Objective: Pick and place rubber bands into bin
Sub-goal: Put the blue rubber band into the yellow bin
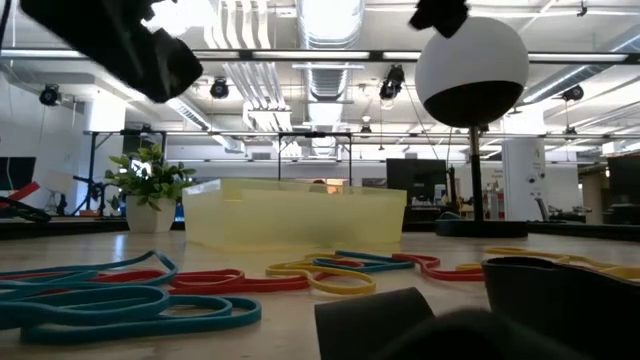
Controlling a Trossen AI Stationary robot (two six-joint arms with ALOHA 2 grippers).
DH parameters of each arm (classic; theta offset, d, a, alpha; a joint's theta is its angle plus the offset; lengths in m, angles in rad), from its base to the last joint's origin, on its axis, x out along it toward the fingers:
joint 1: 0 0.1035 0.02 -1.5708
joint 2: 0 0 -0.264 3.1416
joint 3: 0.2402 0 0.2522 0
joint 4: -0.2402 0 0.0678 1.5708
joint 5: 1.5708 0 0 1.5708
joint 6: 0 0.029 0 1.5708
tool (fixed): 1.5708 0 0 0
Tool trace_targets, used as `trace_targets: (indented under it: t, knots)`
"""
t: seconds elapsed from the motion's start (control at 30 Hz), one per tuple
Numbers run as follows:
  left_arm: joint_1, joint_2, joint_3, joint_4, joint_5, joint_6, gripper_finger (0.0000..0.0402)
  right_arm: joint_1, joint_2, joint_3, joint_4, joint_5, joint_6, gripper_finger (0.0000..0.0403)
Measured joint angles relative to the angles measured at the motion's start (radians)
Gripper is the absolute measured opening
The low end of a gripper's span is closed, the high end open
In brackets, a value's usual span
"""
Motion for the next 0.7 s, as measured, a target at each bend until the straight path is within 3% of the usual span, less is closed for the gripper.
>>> trace_targets:
  t: [0.43, 0.7]
  knots:
    - [-0.014, 0.273, -0.021, 0.171, 0.007, 0.062, 0.0114, 0.175, -0.343, -0.267, 0.005, 0.177, 0.352, 0.0094]
    - [-0.014, 0.353, 0.006, 0.186, 0.018, 0.136, 0.0114, 0.264, -0.422, -0.36, 0.028, 0.277, 0.459, 0.008]
